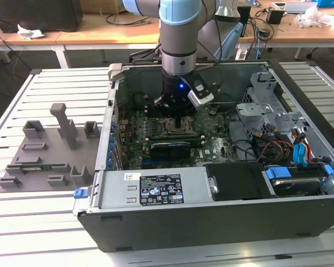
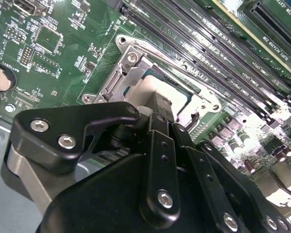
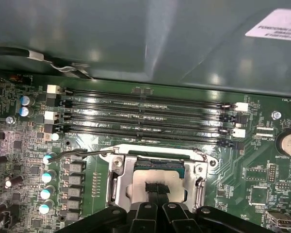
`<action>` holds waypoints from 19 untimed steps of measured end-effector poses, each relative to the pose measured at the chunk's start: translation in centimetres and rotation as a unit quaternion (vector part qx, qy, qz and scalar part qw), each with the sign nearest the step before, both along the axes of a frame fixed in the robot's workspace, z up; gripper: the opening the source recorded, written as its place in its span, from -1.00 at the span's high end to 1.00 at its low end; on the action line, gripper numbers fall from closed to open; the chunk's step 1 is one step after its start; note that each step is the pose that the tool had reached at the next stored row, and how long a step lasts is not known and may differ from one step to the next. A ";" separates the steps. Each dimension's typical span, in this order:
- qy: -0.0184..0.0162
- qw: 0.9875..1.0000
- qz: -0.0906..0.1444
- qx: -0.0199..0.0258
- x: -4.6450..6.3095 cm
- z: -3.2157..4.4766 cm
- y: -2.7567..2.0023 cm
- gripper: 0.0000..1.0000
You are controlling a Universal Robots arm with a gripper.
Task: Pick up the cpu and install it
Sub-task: 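Close the cpu cover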
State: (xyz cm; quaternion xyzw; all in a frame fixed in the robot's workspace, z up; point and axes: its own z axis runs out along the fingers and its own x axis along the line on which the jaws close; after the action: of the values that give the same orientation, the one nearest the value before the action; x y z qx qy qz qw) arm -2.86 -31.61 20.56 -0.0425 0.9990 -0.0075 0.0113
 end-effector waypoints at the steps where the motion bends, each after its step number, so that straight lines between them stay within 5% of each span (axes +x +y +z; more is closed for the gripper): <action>1: 0.000 1.000 0.000 0.000 0.0 0.02 0.01 0.79; 8: 0.000 1.000 0.001 0.000 -0.1 0.63 0.01 0.79; 19: 0.000 1.000 0.008 0.000 -2.7 0.32 0.00 0.79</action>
State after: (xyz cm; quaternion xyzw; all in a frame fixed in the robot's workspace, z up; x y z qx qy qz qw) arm -5.52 -31.60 20.88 -0.0505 0.9986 -0.0072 0.0114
